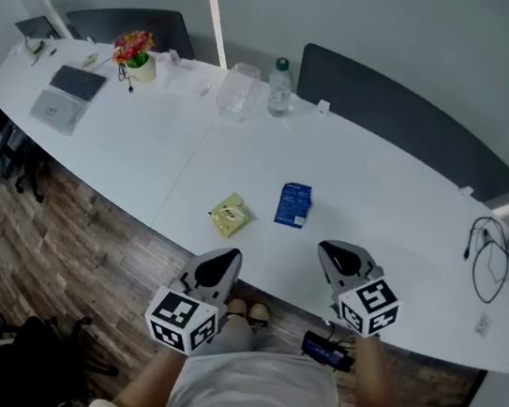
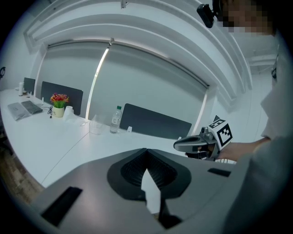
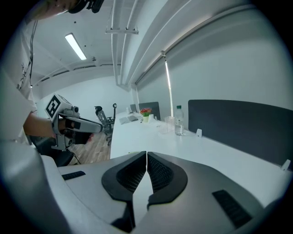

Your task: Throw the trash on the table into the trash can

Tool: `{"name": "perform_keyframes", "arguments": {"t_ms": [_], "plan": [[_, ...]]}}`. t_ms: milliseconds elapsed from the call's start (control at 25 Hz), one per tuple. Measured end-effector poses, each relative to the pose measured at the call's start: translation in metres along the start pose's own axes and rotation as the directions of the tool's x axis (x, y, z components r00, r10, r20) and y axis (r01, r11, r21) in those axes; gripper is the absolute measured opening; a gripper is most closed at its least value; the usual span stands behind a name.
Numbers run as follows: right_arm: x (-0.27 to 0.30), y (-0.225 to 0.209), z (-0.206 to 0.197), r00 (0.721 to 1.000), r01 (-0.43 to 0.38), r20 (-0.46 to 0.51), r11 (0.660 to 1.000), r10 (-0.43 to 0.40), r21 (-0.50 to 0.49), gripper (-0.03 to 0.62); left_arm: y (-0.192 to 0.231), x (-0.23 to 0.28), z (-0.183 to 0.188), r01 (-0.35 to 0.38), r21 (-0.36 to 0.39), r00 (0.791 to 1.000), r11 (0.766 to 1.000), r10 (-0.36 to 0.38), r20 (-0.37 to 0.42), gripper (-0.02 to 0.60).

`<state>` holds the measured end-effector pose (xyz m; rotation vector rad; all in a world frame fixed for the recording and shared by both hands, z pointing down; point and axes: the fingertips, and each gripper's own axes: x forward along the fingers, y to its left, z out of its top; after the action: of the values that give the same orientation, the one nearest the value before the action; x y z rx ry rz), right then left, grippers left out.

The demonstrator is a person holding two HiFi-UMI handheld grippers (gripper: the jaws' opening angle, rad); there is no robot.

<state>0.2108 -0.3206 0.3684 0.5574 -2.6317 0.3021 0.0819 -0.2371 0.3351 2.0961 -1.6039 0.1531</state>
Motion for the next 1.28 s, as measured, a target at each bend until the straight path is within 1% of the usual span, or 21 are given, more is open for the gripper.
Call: {"name": "perform_keyframes", "arguments": {"t_ms": [240,560,600,680,920,1000,1120,1280], "plan": [[0.019,-0.012,-0.004,1.000,0.012,-0.008,1.000,-0.012,-0.012,0.034,0.011,0.018,0.002,0.003,0.002,1.000,1.000,-0.003,-0.013,0.000],[0.069,-0.033,-0.011,0.998,-0.003,-0.057,0.999,0.001,-0.045,0.042,0.037,0.058,-0.003,0.054,-0.001,0.997,0.999,-0.054,-0.057,0.000],[0.076,-0.035,-0.012,0.998,-0.003,-0.067,0.999,0.000,-0.051,0.067,0.041,0.062,-0.003,0.059,-0.003,0.996,0.998,-0.059,-0.061,0.000],[0.090,-0.038,-0.017,0.996,-0.008,-0.094,0.998,0.002,-0.064,0.148,0.049,0.070,-0.004,0.067,-0.008,0.996,0.998,-0.067,-0.067,0.000],[0.128,-0.050,-0.037,0.985,-0.043,-0.170,0.997,0.032,-0.063,0.257,0.069,0.093,-0.012,0.084,-0.008,0.991,0.996,-0.084,-0.105,0.000],[0.138,-0.055,-0.045,0.979,-0.043,-0.201,0.996,0.026,-0.078,0.282,0.072,0.100,-0.017,0.095,-0.022,0.988,0.995,-0.097,-0.117,0.000],[0.150,-0.063,-0.056,0.970,-0.048,-0.243,0.995,0.026,-0.088,0.299,0.078,0.109,-0.022,0.105,-0.036,0.985,0.994,-0.109,-0.132,0.000],[0.165,-0.070,-0.071,0.950,-0.065,-0.312,0.991,0.025,-0.121,0.326,0.087,0.118,-0.027,0.109,-0.049,0.982,0.993,-0.115,-0.151,0.000]]}}
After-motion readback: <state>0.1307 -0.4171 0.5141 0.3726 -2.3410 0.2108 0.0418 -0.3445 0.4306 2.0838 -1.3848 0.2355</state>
